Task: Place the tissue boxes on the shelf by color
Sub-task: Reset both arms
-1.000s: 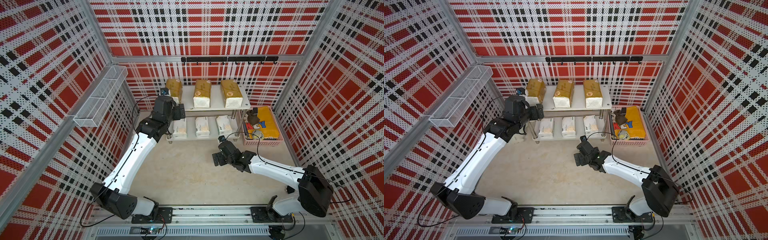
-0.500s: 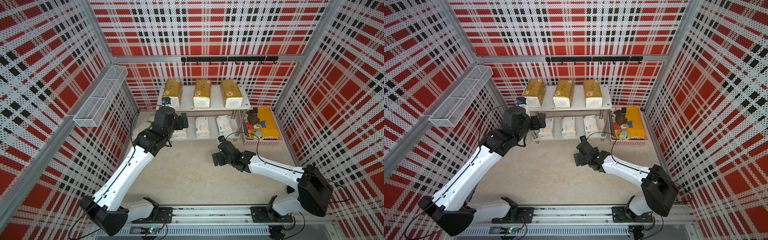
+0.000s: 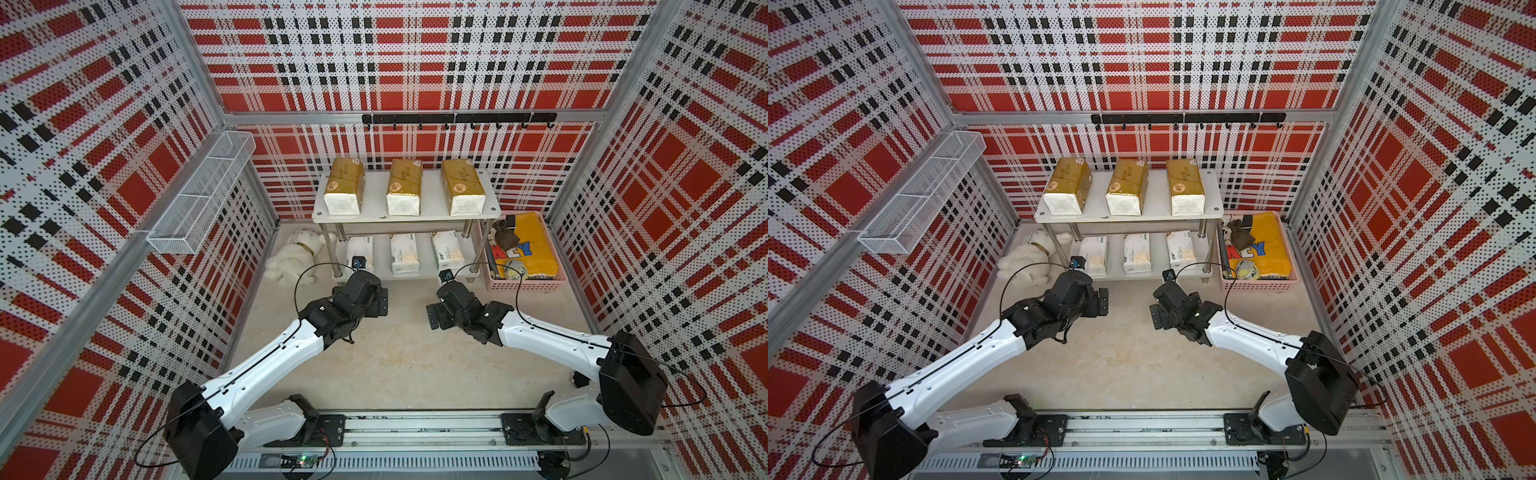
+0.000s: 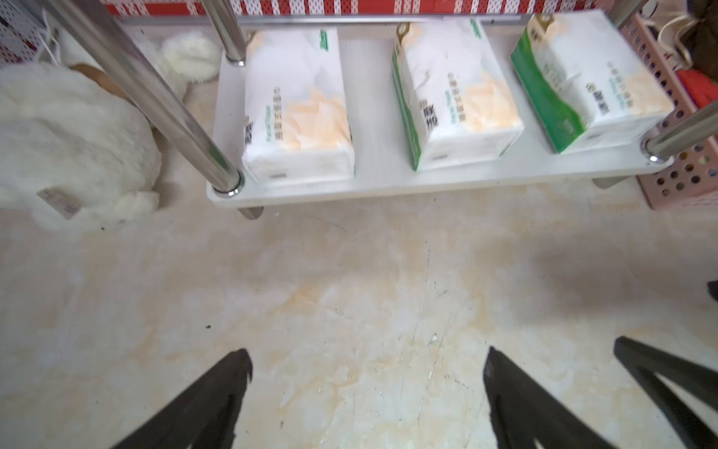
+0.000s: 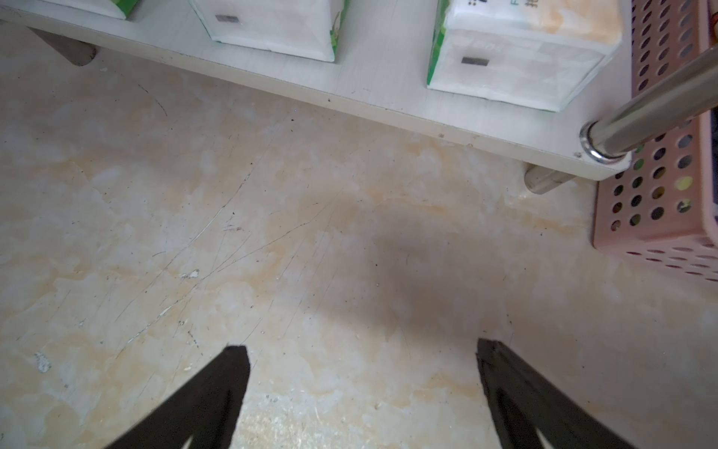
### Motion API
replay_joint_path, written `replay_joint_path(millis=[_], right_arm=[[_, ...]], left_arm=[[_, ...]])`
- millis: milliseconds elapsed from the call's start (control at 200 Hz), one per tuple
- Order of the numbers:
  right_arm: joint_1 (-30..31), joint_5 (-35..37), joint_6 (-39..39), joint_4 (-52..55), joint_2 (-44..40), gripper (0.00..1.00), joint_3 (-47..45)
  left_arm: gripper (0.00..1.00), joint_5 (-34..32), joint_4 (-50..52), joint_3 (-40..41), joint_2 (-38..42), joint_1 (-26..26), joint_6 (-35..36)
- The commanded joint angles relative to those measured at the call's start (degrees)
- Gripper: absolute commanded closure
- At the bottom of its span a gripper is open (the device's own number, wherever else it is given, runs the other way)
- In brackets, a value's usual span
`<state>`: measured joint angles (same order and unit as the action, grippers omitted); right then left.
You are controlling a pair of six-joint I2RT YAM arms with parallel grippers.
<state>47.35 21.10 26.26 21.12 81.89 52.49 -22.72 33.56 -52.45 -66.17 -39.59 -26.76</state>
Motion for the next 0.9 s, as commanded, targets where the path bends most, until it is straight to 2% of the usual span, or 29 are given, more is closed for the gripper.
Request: replay_joint_path(millis=[0, 160, 321, 581, 641, 747, 892], right_arm=[[-1.2, 2.8, 0.7, -0.2, -2.1, 0.00, -0.7], [-4.3, 4.6, 0.2, 1.2, -4.8, 0.00, -1.6], [-8.4, 5.2, -1.4, 2.3, -9.7, 0.00, -4.1], [-18.2, 4.4, -6.4, -2.9, -18.0, 0.00, -10.7], [-20.4, 5.1, -7.5, -5.3, -19.9, 0.00, -11.4], [-24.0, 9.1, -9.1, -11.1, -22.8, 0.00, -14.0], [-29.1, 7.6, -6.7, -11.2, -23.0, 0.00, -13.2]], left_arm=[[0.02, 1.0, -5.6, 3.7, 0.0, -1.0, -3.0], [0.03, -2.6, -8.6, 6.4, -3.6, -2.3, -4.7], [0.03, -5.3, -14.7, 10.5, -1.4, -1.2, -7.1], [0.01, -5.4, -22.3, 16.5, 7.8, 10.0, -6.6], [0.01, -7.2, -22.2, 15.6, 7.6, 11.9, -6.5], [0.00, -14.6, -25.3, 15.3, 6.0, 12.8, -5.3], [0.01, -12.2, -29.2, 14.3, 2.2, 14.6, -3.5]])
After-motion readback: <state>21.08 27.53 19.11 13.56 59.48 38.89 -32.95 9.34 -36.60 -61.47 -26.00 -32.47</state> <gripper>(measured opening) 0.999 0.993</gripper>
